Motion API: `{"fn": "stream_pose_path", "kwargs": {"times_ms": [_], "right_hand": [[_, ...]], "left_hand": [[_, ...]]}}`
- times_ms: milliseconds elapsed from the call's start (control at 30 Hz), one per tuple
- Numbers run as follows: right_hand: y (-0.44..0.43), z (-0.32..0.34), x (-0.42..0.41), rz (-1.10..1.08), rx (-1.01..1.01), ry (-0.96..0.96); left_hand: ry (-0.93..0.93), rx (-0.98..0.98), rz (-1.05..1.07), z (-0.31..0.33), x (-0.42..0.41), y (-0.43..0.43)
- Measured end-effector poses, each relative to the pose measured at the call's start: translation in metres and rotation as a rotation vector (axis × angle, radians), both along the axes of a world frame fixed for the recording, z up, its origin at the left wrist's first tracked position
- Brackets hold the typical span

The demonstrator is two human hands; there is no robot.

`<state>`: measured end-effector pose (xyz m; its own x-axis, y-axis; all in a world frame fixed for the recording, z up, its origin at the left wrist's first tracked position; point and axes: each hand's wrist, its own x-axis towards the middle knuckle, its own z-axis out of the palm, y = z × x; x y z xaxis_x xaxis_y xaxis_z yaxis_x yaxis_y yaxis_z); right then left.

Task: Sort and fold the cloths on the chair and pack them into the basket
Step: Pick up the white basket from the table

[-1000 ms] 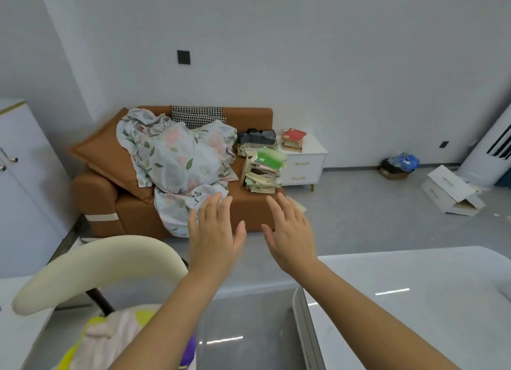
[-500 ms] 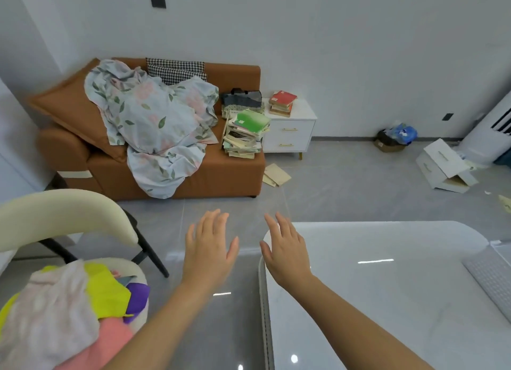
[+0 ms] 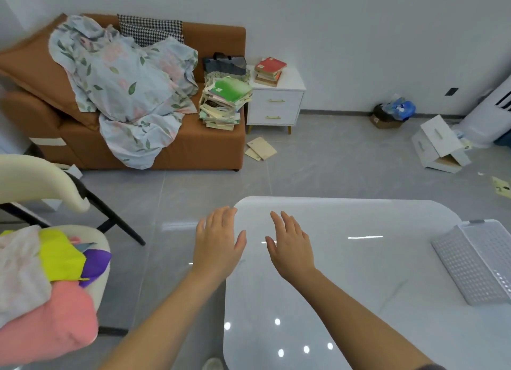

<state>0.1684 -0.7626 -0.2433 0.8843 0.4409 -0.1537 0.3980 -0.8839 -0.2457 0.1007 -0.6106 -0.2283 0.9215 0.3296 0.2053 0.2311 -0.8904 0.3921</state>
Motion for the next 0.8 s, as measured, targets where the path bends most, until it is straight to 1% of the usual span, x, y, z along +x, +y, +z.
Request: {"fn": "stream_pose_path", "kwargs": {"times_ms": [167, 333, 433, 800], "right_hand": [[-0.053, -0.012, 0.022, 0.021, 0.011, 0.021], [-0.129, -0.022, 0.053, 0.092, -0.018, 0.028], [-0.172, -0.027, 0.069, 0.117, -0.047, 0.033], [-0.288, -0.049, 0.109, 0.095, -0.058, 0.067]], "left_hand": [[0.080, -0.019, 0.020, -0.009, 0.016, -0.057], [0.123, -0.005, 0.027, -0.025, 0.034, -0.139], [0.206, -0.035, 0.050, -0.031, 0.049, -0.183], [0.317, -0.059, 0.084, -0.050, 0.099, -0.289]]}}
